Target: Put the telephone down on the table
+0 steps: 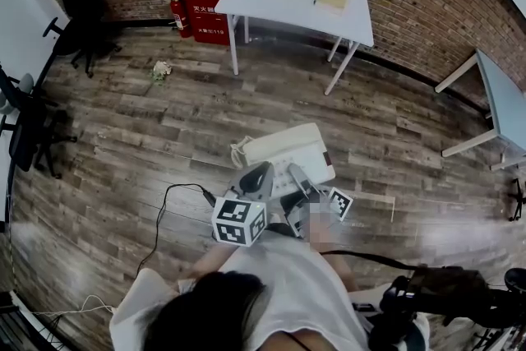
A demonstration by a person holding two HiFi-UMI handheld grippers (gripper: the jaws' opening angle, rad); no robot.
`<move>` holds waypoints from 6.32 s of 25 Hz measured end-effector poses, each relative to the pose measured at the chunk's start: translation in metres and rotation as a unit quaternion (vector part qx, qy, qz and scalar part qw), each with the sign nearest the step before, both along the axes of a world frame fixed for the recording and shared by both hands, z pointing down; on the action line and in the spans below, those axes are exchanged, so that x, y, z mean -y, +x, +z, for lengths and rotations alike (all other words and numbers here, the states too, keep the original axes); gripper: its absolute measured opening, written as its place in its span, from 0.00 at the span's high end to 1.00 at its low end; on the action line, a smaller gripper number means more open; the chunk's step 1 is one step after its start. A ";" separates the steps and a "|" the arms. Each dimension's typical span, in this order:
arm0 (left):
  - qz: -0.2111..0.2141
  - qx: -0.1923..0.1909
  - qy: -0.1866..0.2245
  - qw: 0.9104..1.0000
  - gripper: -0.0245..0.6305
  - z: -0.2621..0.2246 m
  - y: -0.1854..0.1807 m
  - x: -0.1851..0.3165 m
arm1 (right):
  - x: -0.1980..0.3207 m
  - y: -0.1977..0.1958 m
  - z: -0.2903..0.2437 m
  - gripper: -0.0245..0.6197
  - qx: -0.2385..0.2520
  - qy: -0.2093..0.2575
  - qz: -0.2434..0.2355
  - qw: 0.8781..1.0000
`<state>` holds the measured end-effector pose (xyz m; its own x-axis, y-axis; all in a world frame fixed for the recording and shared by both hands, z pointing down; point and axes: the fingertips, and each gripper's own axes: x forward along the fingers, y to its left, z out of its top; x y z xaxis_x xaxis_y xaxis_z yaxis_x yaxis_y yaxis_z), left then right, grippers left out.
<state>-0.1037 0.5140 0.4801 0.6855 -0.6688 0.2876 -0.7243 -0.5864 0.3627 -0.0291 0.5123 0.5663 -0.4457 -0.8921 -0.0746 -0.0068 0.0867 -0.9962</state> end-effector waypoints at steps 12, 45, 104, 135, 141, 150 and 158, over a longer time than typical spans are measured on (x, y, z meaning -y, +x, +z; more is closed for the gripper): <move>0.010 0.008 0.012 1.000 0.90 0.001 -0.030 0.029 | 0.028 -0.031 0.005 0.61 -0.006 -0.005 0.027 1.000; 0.006 0.035 0.013 0.999 0.90 0.010 0.012 0.120 | 0.120 0.003 0.018 0.61 -0.015 -0.021 0.010 1.000; -0.052 0.052 0.001 0.997 0.90 0.022 0.148 0.291 | 0.297 0.138 0.029 0.61 -0.031 -0.035 -0.064 0.997; -0.078 0.037 -0.008 0.996 0.90 0.032 0.117 0.368 | 0.363 0.121 0.032 0.61 -0.043 -0.035 -0.062 0.997; -0.078 0.037 -0.011 0.996 0.90 0.032 0.114 0.401 | 0.392 0.117 0.033 0.61 -0.043 -0.041 -0.062 0.996; -0.069 0.042 -0.016 0.997 0.90 0.035 0.109 0.456 | 0.444 0.110 0.036 0.61 -0.043 -0.047 -0.063 0.996; -0.043 0.031 -0.012 0.999 0.90 0.028 0.119 0.510 | 0.491 0.106 0.029 0.61 -0.035 -0.050 -0.051 0.997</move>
<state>0.0156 0.0037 0.5079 0.6068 -0.7167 0.3438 -0.7926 -0.5131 0.3294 0.0773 0.0209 0.5958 -0.5354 -0.8433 0.0468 -0.0725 -0.0093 -0.9973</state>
